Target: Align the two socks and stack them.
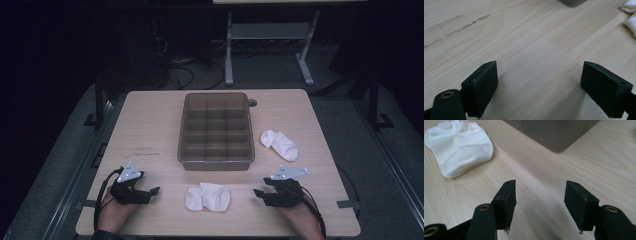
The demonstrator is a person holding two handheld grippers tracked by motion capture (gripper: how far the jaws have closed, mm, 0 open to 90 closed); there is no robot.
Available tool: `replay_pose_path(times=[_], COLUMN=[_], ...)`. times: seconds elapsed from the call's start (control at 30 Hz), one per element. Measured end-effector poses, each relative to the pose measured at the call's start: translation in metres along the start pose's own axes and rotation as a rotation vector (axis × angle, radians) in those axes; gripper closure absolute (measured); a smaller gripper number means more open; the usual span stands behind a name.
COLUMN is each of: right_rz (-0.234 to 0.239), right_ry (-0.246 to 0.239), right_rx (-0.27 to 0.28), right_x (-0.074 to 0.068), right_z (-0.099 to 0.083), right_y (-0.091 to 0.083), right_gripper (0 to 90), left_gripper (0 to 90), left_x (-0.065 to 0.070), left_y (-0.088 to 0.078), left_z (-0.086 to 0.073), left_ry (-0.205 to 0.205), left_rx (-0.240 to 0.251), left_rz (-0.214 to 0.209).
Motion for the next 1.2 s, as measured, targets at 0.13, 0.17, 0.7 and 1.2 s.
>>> replay_pose_path(times=[0.13, 0.17, 0.7, 1.2], right_rz=[0.01, 0.01, 0.018, 0.003], right_ry=[0.013, 0.012, 0.026, 0.032], right_rx=[0.007, 0.008, 0.062, 0.08], right_x=[0.002, 0.002, 0.017, 0.032], right_z=[0.003, 0.004, 0.024, 0.037], right_y=[-0.003, -0.004, -0.011, -0.017], right_gripper=[43.4, 43.6, 43.9, 51.6], left_gripper=[14.3, 14.3, 14.1, 14.1], left_x=[0.0, 0.0, 0.0, 0.0], left_y=[0.0, 0.0, 0.0, 0.0], left_z=[0.0, 0.0, 0.0, 0.0], left_ry=[-0.001, -0.001, -0.002, -0.005], left_rx=[0.001, 0.0, 0.001, 0.004], left_rz=[0.0, 0.0, 0.0, 0.0])
Point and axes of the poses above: each handheld gripper's, and its own axes: y roughly forward along the jaws, z roughly out of its top, x roughly to its right, the point moved 9 cm from there along y, roughly forward along the jaws, and after that the axes turned 3 degrees about -z, right-handed, at the moved point
